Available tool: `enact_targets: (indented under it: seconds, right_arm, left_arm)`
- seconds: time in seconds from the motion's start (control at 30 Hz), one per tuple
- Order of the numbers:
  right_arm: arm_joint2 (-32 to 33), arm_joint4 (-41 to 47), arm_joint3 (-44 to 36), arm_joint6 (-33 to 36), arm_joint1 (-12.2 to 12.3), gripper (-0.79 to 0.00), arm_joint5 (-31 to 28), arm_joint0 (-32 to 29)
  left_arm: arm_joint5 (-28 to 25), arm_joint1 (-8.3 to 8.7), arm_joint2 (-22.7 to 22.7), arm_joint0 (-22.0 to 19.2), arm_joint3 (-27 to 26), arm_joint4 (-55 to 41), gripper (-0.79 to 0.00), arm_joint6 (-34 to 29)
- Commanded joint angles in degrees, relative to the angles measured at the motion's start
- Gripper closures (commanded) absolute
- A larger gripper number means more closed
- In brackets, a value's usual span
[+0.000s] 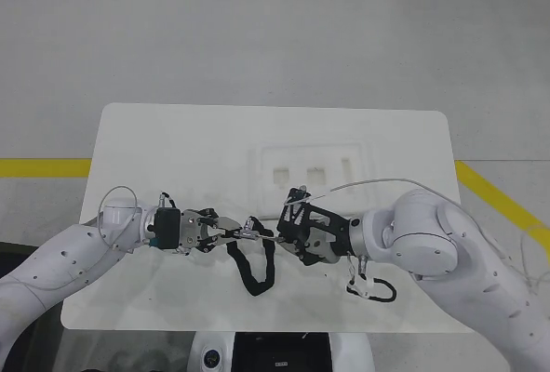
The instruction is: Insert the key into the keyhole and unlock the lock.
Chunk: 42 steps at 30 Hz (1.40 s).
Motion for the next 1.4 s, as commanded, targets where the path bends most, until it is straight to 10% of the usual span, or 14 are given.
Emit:
enact_targets:
  seconds: [0.0, 1.37]
  right_arm:
    - [-0.2, 0.0, 0.3, 0.1, -0.1, 0.0, 0.2, 0.4]
    - [-6.0, 2.5, 4.8, 6.1, -2.4, 0.0, 3.1, 10.3]
  left_arm:
    - [0.0, 0.0, 0.0, 0.0, 0.0, 0.0, 0.0, 0.0]
    - [0.0, 0.0, 0.0, 0.0, 0.0, 0.0, 0.0, 0.0]
